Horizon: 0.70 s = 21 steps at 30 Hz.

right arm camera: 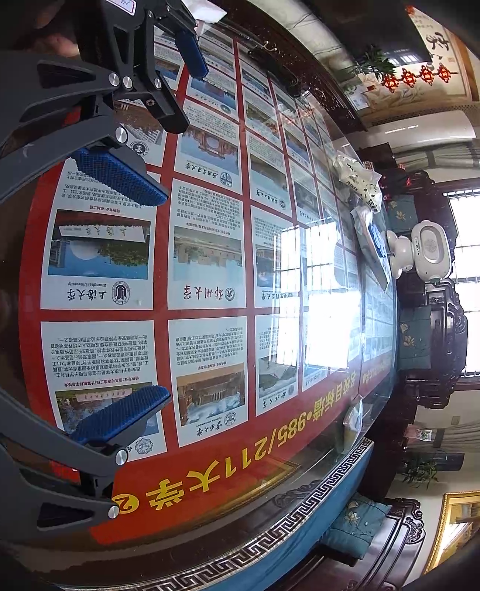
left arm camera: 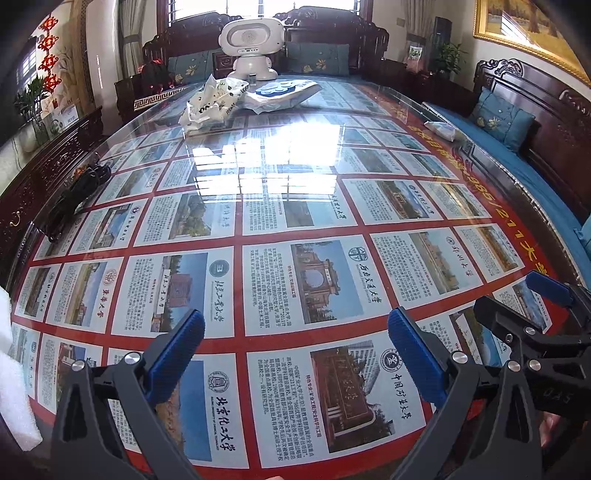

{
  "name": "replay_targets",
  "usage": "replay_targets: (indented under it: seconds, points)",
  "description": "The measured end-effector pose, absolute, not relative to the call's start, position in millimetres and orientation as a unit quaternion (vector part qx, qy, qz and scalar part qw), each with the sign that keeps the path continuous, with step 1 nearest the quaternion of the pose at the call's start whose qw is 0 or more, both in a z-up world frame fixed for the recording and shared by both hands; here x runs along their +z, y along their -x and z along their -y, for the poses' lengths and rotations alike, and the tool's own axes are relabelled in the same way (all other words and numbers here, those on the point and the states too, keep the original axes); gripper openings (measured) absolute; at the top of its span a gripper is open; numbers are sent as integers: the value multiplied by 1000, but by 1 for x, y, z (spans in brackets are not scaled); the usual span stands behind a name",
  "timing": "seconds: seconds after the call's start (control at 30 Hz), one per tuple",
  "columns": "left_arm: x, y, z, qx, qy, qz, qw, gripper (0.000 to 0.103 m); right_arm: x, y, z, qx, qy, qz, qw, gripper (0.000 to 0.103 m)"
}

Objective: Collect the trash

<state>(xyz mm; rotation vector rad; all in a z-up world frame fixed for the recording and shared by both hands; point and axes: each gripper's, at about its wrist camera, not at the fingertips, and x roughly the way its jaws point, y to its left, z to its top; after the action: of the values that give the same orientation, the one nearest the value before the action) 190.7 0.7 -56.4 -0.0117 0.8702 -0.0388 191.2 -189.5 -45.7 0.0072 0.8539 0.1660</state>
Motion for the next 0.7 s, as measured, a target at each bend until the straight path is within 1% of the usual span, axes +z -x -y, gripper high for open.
replay_targets:
  seconds: [0.23,0.37,0.47,0.7]
  points:
    - [-56,-195,-6,8,7,-427,904,99,-51,-196,187,86,0,-431,898,95]
    - [-51,-192,-11,-7,28,-410,912,99,-52,-199,187,85,-1,-436,896,95]
    - [-49,-189,-9,-5,19,-402,916,99,-52,-198,189,82,-4,-436,896,95]
    - [-52,-191,-3,2,2,-410,912,99,-53,-200,191,81,-6,-440,895,95]
